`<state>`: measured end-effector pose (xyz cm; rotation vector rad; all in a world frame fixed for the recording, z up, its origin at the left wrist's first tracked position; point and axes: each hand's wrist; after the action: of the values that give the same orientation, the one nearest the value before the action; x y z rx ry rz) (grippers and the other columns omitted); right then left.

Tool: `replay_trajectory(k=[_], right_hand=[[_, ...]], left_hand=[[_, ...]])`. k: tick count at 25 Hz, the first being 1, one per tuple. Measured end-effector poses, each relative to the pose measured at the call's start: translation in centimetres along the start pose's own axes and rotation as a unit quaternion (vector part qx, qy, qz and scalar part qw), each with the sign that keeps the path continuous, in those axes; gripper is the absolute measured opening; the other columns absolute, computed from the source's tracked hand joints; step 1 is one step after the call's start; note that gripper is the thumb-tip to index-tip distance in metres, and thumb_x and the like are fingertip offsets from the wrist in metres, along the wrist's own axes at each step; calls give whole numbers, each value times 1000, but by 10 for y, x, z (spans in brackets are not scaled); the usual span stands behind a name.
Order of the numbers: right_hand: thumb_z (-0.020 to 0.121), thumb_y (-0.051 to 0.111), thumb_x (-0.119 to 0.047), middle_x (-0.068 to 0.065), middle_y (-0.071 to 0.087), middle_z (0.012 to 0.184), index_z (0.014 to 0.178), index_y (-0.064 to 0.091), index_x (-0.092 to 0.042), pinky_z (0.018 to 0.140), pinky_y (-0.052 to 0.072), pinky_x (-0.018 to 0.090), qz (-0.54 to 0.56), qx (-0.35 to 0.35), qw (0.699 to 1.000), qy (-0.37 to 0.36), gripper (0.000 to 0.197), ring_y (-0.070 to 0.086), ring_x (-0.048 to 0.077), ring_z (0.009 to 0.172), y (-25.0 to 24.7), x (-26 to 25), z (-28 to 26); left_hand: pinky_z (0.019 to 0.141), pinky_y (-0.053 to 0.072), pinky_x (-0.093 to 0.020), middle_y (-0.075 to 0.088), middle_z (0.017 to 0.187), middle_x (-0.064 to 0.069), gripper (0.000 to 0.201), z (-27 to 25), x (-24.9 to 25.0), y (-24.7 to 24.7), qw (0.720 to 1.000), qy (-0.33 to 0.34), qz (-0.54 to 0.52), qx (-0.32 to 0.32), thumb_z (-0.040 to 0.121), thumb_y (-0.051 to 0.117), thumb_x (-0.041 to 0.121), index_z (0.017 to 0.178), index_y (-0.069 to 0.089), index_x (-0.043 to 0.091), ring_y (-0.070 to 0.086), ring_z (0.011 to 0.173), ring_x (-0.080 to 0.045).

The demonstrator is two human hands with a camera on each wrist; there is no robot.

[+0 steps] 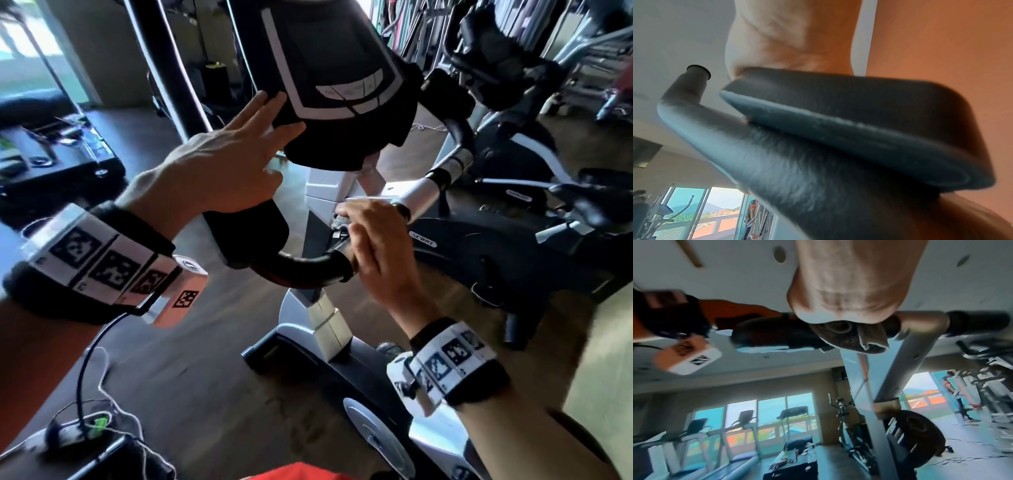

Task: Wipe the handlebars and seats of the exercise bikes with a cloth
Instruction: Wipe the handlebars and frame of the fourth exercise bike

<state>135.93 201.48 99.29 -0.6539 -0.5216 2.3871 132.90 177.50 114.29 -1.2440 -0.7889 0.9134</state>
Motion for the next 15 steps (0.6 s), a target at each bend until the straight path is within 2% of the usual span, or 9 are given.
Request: replay_trajectory(k=[1, 3, 5, 7, 10, 11, 12, 15], right_hand=[[105, 35, -21, 9, 69, 113, 113, 68, -3, 101, 45, 44, 9, -11, 1000, -28, 39, 62, 27, 111, 2, -5, -6], [103, 35, -24, 5, 69, 101, 101, 69, -8, 93, 48, 46, 14, -71, 996, -54, 38, 63, 27, 100, -7, 4, 6], [100, 33, -32, 3, 70, 92, 92, 69, -14, 83, 51, 46, 0, -134, 991, -16, 41, 63, 26, 91, -17, 23, 34], [99, 33, -34, 1, 70, 91, 91, 69, -16, 82, 51, 47, -6, -128, 992, 19, 41, 62, 24, 89, -16, 28, 38], [101, 36, -20, 5, 70, 100, 98, 69, -7, 95, 48, 48, 9, -4, 1000, -15, 35, 63, 27, 96, -7, 18, 4], [101, 37, -18, 6, 70, 101, 100, 68, -6, 100, 46, 49, 13, 9, 1000, -26, 34, 63, 28, 98, -7, 22, 2], [100, 37, -19, 5, 70, 100, 98, 69, -6, 106, 43, 50, 16, -8, 1000, -25, 34, 63, 28, 96, -11, 28, 10], [99, 36, -28, -5, 68, 90, 92, 69, -14, 117, 32, 48, 13, -83, 995, 46, 37, 62, 21, 87, -17, 41, 35]], left_hand=[[119, 33, -55, -20, 168, 15, 77, -1, 1, 0, 1000, -1, 0, 4, 94, 46, 31, 159, 9, 47, -23, 151, -2], [116, 37, -56, -18, 168, 16, 76, -2, 1, 1, 1000, -2, 5, 8, 95, 46, 28, 159, 10, 46, -21, 151, -2], [113, 40, -55, -17, 168, 16, 75, -4, 2, -1, 1000, 0, 15, 9, 92, 40, 34, 159, 10, 47, -20, 151, -1], [114, 40, -54, -17, 168, 19, 78, -7, 3, -2, 1000, -1, 15, 9, 83, 29, 42, 158, 9, 51, -19, 151, 1], [114, 40, -47, -18, 166, 24, 80, -10, 4, -4, 1000, -12, 14, 4, 79, 25, 44, 157, 7, 55, -16, 152, 1], [113, 40, -46, -19, 165, 25, 80, -10, 6, -5, 1000, -19, 16, 0, 80, 26, 43, 156, 6, 57, -13, 153, 0], [112, 38, -46, -20, 164, 27, 79, -11, 7, -6, 1000, -22, 17, -5, 80, 26, 43, 155, 4, 59, -11, 153, -2], [115, 35, -50, -22, 163, 29, 79, -9, 7, -5, 1000, -17, 18, -8, 81, 27, 42, 153, 1, 62, -14, 153, -4]])
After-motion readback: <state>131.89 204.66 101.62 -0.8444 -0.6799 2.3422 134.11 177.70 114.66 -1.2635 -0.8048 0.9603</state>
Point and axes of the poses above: each hand's wrist, its own z-axis towards the middle knuckle, its own y-axis out of the palm, x = y × z
